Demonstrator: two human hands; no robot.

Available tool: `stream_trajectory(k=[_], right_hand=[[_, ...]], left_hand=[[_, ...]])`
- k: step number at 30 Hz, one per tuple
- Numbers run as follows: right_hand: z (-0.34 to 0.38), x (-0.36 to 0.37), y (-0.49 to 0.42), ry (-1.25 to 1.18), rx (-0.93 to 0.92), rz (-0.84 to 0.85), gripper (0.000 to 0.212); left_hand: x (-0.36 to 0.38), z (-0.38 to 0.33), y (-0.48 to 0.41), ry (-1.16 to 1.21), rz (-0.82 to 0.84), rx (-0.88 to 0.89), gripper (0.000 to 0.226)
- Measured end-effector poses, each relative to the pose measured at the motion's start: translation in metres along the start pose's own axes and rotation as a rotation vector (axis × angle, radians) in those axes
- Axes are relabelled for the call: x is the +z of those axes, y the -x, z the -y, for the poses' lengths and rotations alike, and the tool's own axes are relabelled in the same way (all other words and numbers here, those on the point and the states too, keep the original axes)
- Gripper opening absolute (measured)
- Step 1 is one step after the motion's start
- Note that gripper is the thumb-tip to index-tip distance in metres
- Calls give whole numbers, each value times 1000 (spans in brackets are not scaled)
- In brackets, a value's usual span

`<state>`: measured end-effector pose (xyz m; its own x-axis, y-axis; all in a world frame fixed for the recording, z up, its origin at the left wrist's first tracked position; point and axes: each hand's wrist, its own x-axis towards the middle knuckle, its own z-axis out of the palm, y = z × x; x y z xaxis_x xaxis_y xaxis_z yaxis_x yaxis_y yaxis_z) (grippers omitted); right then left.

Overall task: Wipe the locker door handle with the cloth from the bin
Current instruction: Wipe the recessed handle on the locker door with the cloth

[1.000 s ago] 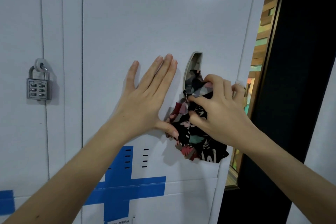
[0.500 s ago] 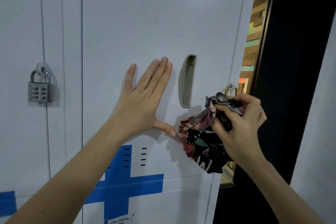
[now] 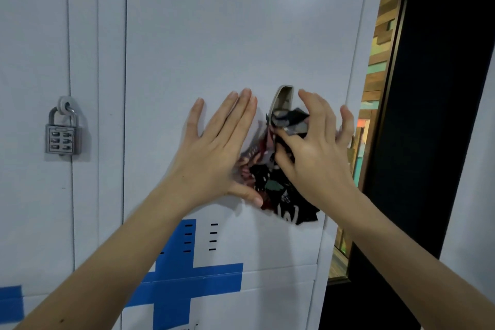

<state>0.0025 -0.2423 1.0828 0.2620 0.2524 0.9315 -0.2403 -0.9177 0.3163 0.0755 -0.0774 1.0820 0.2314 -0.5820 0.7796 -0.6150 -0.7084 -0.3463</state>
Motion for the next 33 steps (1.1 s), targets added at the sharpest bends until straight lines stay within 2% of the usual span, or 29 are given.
stream_trajectory(k=[4, 7, 14, 19, 22, 25, 29, 33], right_hand=[[2, -7, 20, 48, -55, 124, 29], [3, -9, 16, 75, -73, 135, 28], [4, -4, 24, 156, 6, 100, 36], [7, 7, 3, 173, 94, -9, 28], [6, 14, -14, 201, 155, -90, 15], [13, 20, -19, 153, 229, -130, 10], [18, 24, -16, -15, 289, -100, 21], [13, 19, 7, -42, 153, -22, 23]], left_hand=[[0, 0, 0, 17, 2, -5, 136], [0, 0, 0, 21, 7, -2, 136], [0, 0, 1, 20, 12, -7, 136], [-1, -1, 0, 26, 11, -4, 137], [-1, -1, 0, 34, 14, -5, 137], [-1, -1, 0, 39, 13, -8, 138], [-1, -1, 1, 44, 8, -7, 137], [0, 0, 1, 44, 3, 1, 137]])
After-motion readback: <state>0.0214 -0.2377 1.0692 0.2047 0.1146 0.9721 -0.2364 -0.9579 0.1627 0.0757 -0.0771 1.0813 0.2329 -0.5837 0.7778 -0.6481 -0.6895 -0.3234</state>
